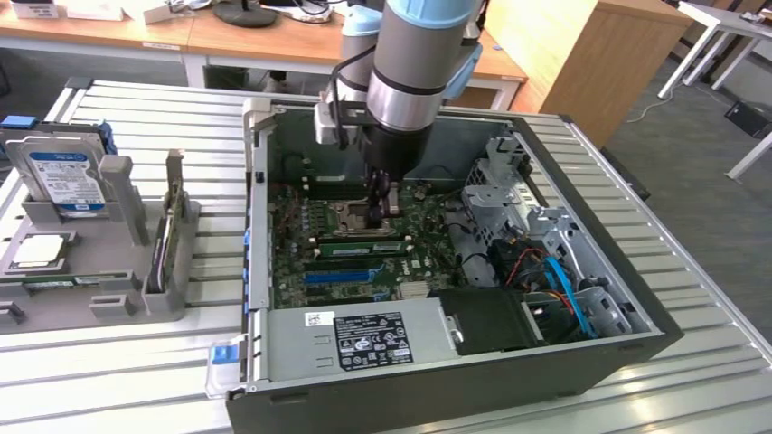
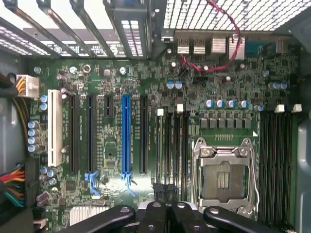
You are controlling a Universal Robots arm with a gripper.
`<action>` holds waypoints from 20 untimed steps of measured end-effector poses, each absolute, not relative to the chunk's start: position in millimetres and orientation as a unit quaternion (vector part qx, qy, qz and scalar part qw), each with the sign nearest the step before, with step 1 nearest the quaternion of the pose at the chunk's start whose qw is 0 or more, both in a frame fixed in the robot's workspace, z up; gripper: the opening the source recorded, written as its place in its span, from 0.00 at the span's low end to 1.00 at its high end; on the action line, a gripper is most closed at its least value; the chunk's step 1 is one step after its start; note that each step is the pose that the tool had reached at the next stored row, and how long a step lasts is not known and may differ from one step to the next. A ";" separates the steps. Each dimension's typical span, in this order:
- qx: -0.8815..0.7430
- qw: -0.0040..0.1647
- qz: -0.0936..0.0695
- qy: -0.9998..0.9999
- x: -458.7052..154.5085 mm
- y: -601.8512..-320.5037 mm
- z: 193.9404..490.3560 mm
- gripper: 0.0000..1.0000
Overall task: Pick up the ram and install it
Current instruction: 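Press down the ram until it locks into place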
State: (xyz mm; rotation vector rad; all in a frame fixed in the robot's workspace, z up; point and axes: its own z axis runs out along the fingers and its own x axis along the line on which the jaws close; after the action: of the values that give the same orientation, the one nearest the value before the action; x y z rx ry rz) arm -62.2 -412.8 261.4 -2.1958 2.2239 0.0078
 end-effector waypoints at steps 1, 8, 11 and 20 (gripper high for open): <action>-0.703 0.008 0.003 0.712 -61.3 -412.8 261.4 0.10; -0.703 0.008 0.002 0.712 -54.5 -412.8 261.4 0.10; -0.703 0.008 0.002 0.712 -53.2 -412.8 261.4 0.10; -0.703 0.008 0.003 0.712 -53.1 -412.8 261.4 0.10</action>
State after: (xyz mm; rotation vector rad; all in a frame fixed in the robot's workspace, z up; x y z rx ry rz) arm -53.1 -412.8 261.4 -2.1958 2.2238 0.0078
